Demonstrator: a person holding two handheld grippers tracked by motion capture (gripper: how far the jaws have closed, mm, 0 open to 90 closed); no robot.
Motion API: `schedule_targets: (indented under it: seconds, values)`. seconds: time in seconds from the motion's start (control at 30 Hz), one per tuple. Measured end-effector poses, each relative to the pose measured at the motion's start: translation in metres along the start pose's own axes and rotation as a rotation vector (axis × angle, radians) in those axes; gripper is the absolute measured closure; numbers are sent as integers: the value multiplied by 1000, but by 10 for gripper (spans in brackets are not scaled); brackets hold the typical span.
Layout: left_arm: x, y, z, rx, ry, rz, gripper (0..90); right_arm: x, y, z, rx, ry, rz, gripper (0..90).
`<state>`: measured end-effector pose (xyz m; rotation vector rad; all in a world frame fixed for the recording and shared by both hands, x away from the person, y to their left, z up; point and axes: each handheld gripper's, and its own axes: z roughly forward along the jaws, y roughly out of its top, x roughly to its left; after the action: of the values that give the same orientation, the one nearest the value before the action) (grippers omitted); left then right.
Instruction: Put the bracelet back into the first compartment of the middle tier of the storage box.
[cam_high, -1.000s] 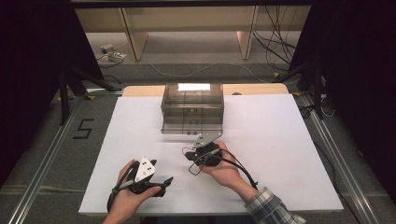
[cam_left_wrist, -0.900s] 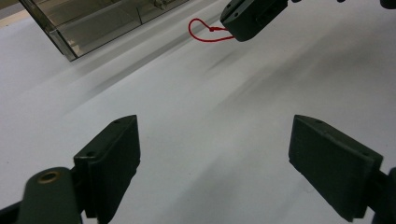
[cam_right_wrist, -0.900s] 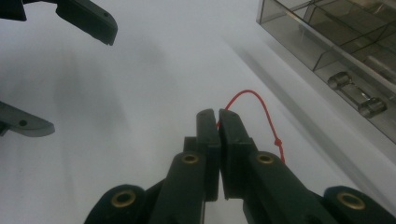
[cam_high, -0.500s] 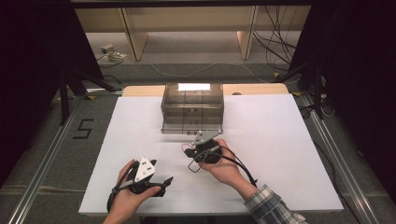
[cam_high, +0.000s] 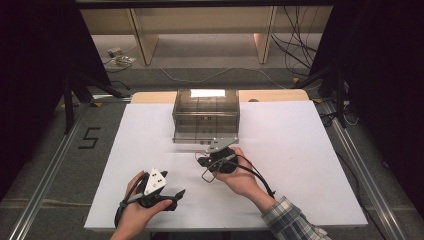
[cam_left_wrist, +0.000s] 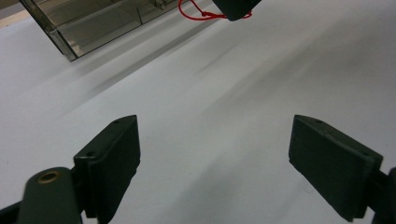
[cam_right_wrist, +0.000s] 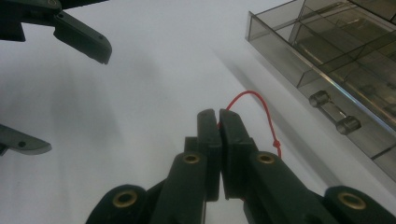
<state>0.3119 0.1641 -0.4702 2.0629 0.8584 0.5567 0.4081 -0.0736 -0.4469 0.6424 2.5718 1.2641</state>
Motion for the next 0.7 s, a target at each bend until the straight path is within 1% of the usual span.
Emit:
schedule_targets:
  seconds: [0.17,0.5,0.63,0.7]
  values:
    - [0,0,0,-1,-1,0,167,-1,3,-1,-8,-2,-4,883]
    - [0,0,0,-1,0,1,166,-3,7,-3,-11,-7,5,883]
    - [0,0,0,0,0,1,166,-4,9,-4,-13,-10,-1,883]
    - [0,0,0,0,0,1,167,-5,10,-4,-16,-11,5,883]
